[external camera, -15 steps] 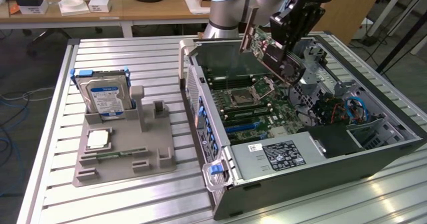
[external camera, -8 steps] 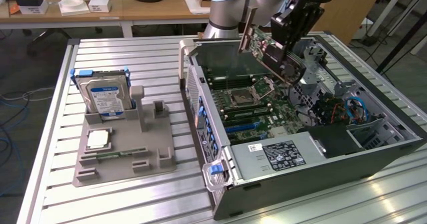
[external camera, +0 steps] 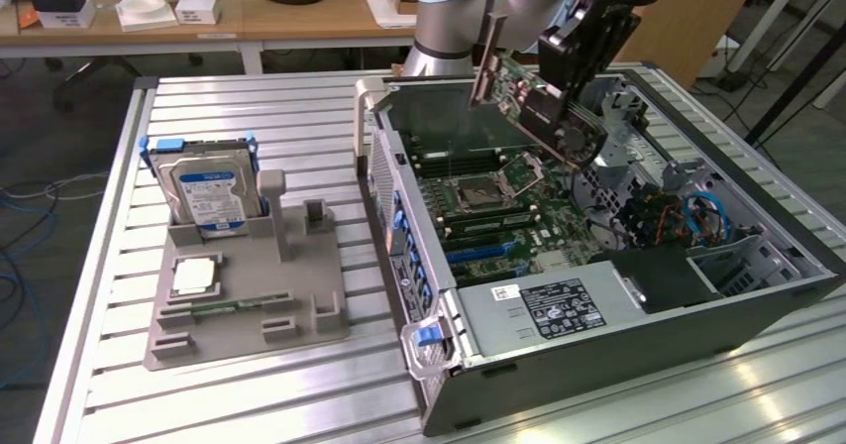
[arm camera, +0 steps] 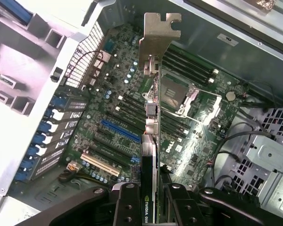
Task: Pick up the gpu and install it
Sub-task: 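Insert the gpu into the slot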
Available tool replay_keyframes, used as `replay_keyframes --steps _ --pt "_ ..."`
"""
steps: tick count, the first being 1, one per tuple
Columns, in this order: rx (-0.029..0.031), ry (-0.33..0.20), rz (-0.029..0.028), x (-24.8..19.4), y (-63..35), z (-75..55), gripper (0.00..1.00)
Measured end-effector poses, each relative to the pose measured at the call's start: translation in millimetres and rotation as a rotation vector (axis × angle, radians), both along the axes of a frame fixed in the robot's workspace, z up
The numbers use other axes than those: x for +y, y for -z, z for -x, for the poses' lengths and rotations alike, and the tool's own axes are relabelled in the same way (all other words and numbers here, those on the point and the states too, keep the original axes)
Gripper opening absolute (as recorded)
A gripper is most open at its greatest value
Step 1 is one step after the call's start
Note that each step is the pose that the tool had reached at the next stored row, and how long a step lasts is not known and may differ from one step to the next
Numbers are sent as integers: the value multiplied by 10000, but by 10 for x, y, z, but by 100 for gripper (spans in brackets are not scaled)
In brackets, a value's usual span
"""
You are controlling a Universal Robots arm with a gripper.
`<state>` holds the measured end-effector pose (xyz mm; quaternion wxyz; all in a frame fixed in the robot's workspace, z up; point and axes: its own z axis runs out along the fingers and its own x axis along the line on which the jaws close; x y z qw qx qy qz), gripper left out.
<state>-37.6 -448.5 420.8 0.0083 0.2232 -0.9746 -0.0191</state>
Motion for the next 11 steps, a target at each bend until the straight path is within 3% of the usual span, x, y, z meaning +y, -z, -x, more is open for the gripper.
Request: replay_keyframes --steps 11 --pt "0 -561 0 0 1 0 26"
